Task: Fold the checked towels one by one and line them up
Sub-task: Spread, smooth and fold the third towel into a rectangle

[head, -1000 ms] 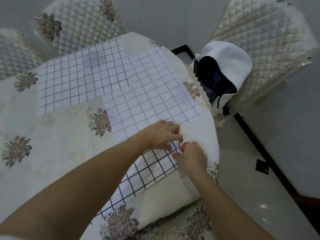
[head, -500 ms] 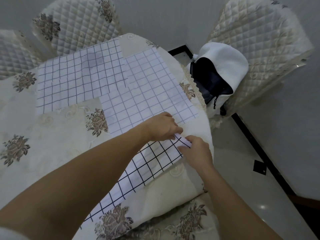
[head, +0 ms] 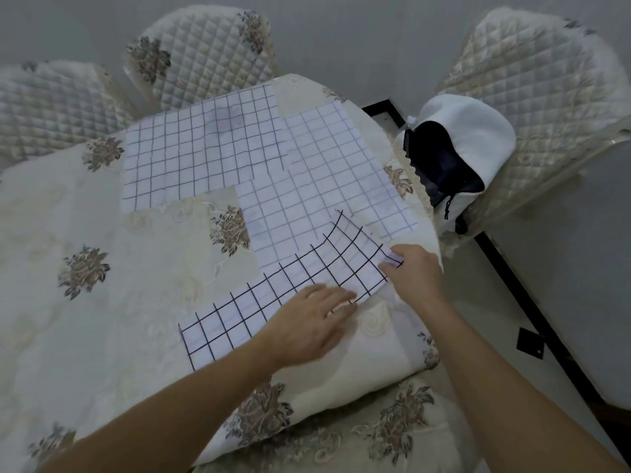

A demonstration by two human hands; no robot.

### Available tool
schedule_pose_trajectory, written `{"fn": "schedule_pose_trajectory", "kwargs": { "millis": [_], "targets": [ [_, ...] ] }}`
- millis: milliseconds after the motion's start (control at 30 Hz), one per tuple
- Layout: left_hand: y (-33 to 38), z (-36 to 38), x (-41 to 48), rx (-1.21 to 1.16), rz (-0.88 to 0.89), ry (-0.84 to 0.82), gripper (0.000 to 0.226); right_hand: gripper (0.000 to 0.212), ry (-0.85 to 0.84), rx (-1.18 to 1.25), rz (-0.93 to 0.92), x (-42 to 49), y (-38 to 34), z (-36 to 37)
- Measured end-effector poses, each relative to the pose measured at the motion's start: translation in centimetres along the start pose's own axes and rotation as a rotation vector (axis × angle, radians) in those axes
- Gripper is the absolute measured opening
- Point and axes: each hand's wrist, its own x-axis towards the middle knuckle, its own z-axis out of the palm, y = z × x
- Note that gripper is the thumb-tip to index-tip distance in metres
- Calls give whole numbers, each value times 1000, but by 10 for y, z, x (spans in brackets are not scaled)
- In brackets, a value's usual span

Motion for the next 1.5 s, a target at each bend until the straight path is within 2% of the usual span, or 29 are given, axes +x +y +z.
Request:
{"fn": "schedule_pose_trajectory", "kwargs": {
  "millis": [67, 167, 267, 333, 400, 533, 600, 633, 733, 900, 1100, 1367, 1500],
  "targets": [
    [10, 20, -27, 1, -103, -180, 63, 40, -15, 20, 22, 0, 0, 1],
    [22, 38, -41, 5, -184, -231, 73, 38, -42, 51, 69, 3, 3, 1],
    [29, 45, -42, 34, -275, -240, 78, 7, -67, 21, 84, 6, 6, 2],
    [33, 50, -44, 25, -315, -242, 80, 40, -84, 9, 119, 9, 8, 5],
    [35, 55, -45, 24, -328, -253, 82, 45, -49, 36, 147, 12, 11, 7],
    [35, 62, -46, 37, -341, -265, 82, 9, 6, 188, 192, 13, 11, 8],
    [35, 63, -46, 27, -342, -262, 82, 12, 44, 213, 175, 11, 9, 6],
    [35, 64, -47, 22, -343, -257, 82, 8, 68, 222, 160, 9, 7, 4],
    [35, 65, -47, 20, -342, -246, 82, 22, 137, 247, 119, -2, -4, 0],
    [36, 65, -47, 14, -342, -230, 82, 24, 192, 255, -13, -31, -33, 5],
    [37, 66, -49, 19, -347, -221, 81, 12, 255, 331, -192, -62, -68, 21],
    [37, 69, -49, 4, -345, -206, 82, 8, 286, 163, -384, -94, -89, 49],
    [28, 47, -70, 21, -438, -161, 80, 8, 323, 94, -403, -98, -93, 60]
  ]
}}
